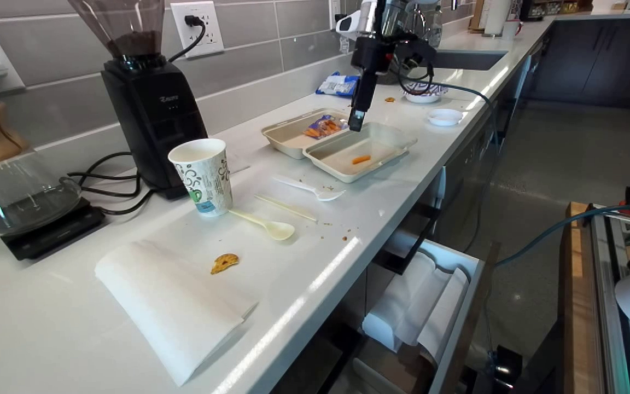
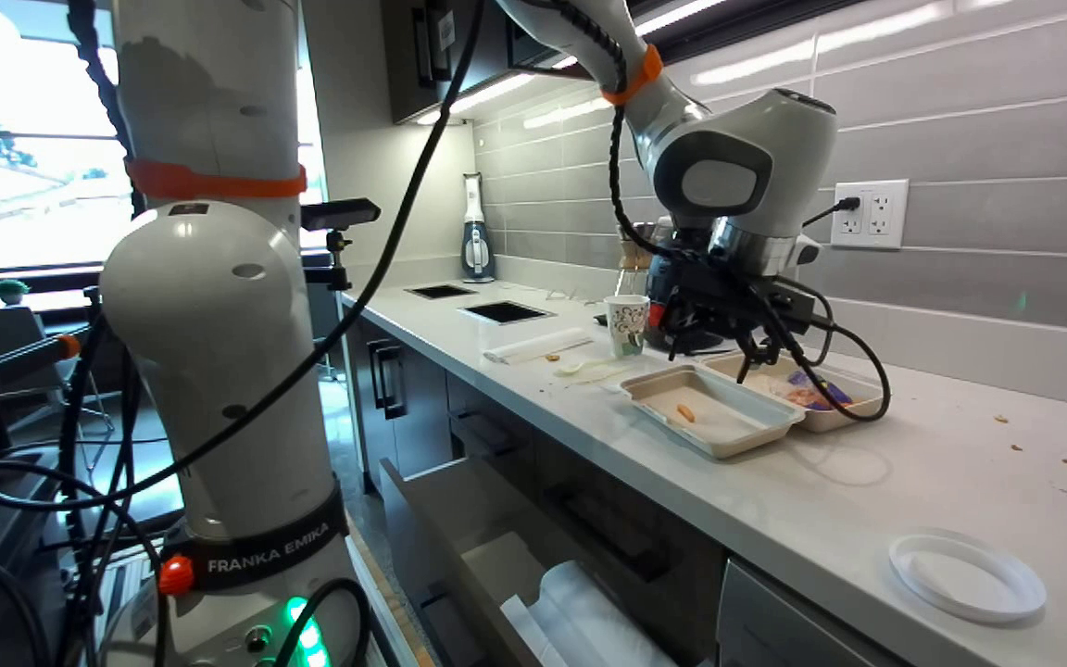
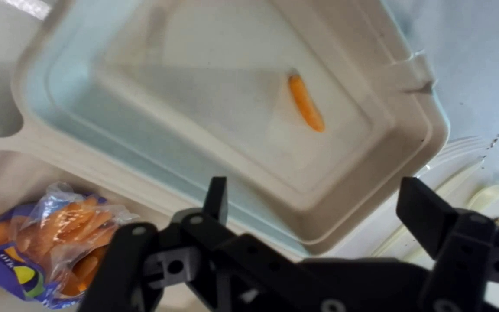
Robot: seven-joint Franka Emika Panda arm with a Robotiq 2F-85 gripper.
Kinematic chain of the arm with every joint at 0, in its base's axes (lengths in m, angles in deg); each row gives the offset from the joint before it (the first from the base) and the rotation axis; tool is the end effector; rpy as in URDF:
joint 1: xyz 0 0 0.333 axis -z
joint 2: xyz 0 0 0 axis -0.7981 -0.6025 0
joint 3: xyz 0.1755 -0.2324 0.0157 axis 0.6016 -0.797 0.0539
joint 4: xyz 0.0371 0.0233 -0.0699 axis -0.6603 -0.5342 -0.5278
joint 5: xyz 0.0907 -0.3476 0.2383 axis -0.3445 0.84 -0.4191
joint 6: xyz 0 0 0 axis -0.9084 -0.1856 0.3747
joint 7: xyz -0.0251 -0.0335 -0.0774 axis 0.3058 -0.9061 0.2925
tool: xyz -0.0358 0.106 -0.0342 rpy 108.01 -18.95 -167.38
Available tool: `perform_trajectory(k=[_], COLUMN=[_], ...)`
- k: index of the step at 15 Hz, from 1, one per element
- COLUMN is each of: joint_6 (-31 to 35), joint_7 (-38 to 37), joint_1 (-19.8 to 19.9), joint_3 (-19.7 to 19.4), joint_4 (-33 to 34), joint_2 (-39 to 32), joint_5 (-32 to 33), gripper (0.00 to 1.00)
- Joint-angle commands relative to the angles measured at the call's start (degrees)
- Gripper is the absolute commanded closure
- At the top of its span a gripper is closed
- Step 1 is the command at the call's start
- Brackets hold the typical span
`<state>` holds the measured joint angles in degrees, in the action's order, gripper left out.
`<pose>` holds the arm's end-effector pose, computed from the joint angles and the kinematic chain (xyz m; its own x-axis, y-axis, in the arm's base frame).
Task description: Remove one orange object from upper segment of the takeaway pack and put it in the lower segment
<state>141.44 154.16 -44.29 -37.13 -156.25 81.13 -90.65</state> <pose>0.5354 -0.1193 0.2482 0.8356 0.4758 0.2746 0.5389 -0.8069 -0.2418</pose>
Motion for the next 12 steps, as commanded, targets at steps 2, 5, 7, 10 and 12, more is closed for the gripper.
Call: perform_trajectory(k=[2, 5, 7, 10, 12], joint_6=[7.4, 6.9, 2.7, -2.5, -6.1], joint_7=[-16.4, -29.4, -35.2, -39.4, -39.3], joint_1=[-1.2, -1.3, -1.2, -1.6, -1.9], joint_3=[-0.4, -0.6, -0.5, -0.3, -0.5], joint_4=[-2.3, -2.2, -1.5, -1.1, -1.0], joint_2=[4.6, 6.2, 7.4, 9.7, 11.3], joint_5=[11.6, 22.1, 26.6, 28.4, 27.1], gripper=[0.0, 0.0, 0.0, 0.0, 0.0])
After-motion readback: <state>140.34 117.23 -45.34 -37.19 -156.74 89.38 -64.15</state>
